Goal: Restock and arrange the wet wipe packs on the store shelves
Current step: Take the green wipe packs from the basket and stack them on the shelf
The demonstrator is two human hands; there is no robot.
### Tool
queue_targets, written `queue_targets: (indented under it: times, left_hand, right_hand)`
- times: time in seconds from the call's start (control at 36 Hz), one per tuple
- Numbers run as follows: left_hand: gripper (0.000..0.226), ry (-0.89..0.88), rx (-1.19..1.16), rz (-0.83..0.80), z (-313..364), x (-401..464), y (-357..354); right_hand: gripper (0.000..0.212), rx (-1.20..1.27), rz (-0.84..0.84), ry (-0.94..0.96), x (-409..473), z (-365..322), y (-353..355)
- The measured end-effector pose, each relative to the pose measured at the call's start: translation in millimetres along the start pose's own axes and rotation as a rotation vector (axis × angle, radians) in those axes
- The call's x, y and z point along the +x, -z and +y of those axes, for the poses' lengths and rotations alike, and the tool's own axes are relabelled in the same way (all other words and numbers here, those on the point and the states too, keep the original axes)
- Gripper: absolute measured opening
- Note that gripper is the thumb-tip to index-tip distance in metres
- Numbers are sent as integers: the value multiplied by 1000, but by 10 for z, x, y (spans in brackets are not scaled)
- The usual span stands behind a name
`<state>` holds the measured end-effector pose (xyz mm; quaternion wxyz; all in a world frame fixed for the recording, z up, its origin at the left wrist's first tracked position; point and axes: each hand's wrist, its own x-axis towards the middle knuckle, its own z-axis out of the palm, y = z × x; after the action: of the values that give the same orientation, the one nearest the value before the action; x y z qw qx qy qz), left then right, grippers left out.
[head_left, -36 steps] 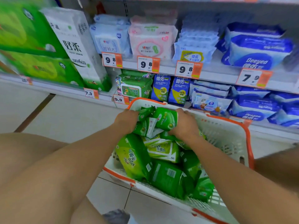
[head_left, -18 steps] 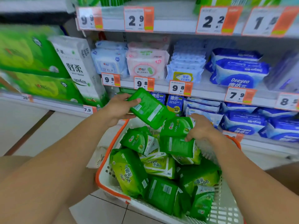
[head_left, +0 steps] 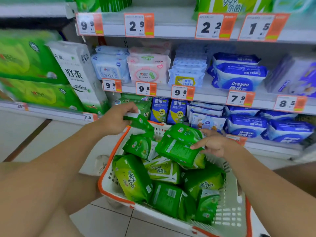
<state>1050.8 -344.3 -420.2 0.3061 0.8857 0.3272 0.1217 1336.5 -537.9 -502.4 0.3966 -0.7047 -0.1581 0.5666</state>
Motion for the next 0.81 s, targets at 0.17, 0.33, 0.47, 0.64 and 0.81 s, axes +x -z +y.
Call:
queue_targets:
  times: [0.17, 0.33, 0.47, 0.64, 0.81]
  left_hand:
    - [40, 148, 360, -490, -259, -486, -607]
    - [22, 338, 352, -273, -339, -478, -641]
    - [86, 607, 286, -302, -362, -398, -576]
    - [30, 745, -204, -330, -167, -287, -612]
    - [39, 850, -1044, -248, 5, -371, -883]
  right_hand:
    - [81, -130, 225, 66, 7, 591, -434]
    - [80, 167, 226, 7, 191, 684, -600]
    - [71, 391, 25, -82, 215, 656, -543]
    - [29, 535, -285, -118, 92, 581, -849]
    - [24, 49, -311, 77, 25, 396, -1090]
